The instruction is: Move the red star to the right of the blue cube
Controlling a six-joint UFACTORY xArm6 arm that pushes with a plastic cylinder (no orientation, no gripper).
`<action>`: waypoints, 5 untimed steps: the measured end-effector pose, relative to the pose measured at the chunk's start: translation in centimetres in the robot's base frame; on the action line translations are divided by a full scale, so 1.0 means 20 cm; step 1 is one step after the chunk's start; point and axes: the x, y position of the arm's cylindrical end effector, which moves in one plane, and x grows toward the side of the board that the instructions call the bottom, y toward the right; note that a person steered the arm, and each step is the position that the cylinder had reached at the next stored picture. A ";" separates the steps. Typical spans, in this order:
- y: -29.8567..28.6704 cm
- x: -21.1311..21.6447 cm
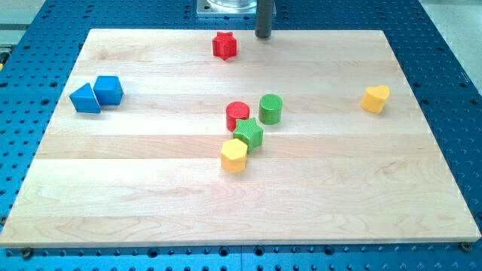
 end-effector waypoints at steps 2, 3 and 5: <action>-0.19 0.09; -0.42 0.06; -0.50 0.41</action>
